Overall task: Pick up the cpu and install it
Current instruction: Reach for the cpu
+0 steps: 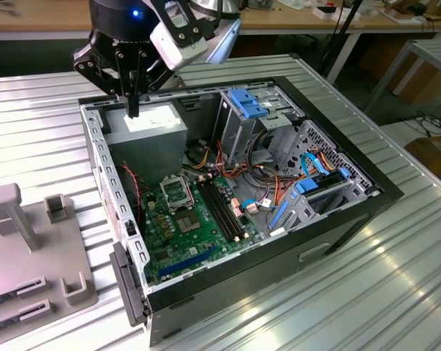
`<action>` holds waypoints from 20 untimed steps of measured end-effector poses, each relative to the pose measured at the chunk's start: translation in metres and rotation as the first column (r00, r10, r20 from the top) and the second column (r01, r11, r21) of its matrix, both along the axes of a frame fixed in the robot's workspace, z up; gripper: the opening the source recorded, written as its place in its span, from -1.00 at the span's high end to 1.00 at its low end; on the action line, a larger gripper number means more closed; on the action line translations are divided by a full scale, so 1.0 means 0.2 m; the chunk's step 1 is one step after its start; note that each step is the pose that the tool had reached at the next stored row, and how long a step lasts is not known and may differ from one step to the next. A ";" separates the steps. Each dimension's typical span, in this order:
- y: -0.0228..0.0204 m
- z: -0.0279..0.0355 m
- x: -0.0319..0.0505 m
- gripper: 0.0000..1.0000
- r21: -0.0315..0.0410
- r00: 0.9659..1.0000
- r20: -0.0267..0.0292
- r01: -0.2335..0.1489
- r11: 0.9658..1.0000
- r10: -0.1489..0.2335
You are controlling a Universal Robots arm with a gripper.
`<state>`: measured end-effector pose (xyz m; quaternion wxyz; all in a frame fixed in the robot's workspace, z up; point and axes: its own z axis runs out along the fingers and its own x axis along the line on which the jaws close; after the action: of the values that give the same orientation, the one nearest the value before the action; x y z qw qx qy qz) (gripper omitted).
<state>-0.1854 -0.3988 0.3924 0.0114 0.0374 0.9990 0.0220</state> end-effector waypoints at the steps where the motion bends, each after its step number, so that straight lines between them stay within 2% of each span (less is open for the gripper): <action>1: 0.000 0.000 -0.013 0.79 0.000 1.000 0.000 0.000 1.000 0.000; 11: 0.000 -0.002 -0.073 0.79 0.000 1.000 -0.001 0.000 1.000 0.000; 14: 0.000 -0.003 -0.102 0.79 0.000 1.000 -0.002 0.000 1.000 0.000; 20: 0.000 -0.004 -0.124 0.79 0.000 1.000 -0.003 0.000 1.000 0.000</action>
<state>-0.2101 -0.3988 0.3916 0.0100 0.0374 0.9990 0.0220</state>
